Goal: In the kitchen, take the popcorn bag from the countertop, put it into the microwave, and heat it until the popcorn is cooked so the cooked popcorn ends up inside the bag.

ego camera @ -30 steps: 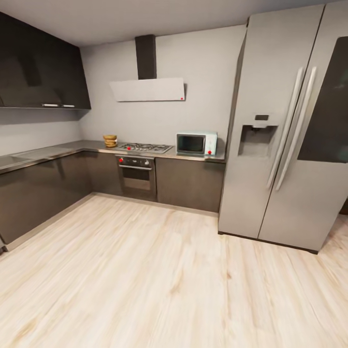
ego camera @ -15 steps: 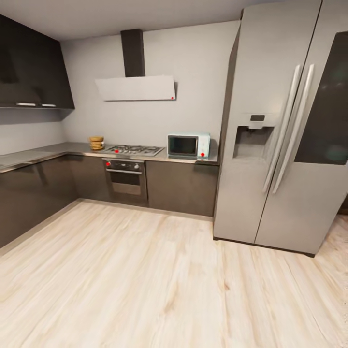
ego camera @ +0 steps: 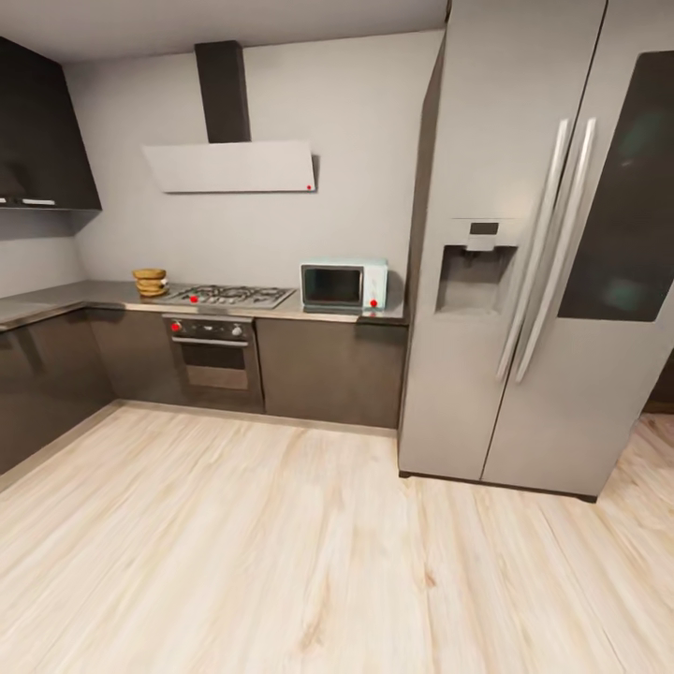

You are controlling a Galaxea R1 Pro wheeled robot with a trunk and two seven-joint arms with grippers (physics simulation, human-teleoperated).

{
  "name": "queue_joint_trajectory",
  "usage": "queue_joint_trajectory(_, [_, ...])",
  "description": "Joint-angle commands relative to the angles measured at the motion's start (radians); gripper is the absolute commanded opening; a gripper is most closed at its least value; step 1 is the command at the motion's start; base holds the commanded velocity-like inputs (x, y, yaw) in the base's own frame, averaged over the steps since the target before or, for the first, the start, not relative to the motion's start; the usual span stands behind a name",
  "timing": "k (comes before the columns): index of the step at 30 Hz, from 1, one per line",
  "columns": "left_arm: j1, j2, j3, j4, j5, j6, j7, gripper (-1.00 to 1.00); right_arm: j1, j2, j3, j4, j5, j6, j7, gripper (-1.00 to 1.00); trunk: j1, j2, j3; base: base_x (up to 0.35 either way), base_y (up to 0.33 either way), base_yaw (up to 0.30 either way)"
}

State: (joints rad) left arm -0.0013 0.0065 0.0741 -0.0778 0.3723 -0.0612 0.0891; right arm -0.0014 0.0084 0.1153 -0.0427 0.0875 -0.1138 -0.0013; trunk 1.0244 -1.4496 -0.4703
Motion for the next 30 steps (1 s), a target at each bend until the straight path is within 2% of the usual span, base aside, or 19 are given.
queue_joint_trajectory(1, [0.0, 0.0, 0.007, 0.0, -0.003, -0.002, 0.001, 1.0, 0.0, -0.001, 0.001, 0.0, 0.009, -0.001, 0.0, 1.0, 0.001, 0.0, -0.001, 0.329, 0.0, 0.0])
queue_joint_trajectory(30, [0.001, 0.0, 0.007, -0.002, -0.003, -0.001, 0.001, 1.0, 0.0, -0.005, 0.0, 0.0, 0.009, -0.006, 0.0, 1.0, 0.001, 0.0, -0.001, 0.329, 0.0, 0.0])
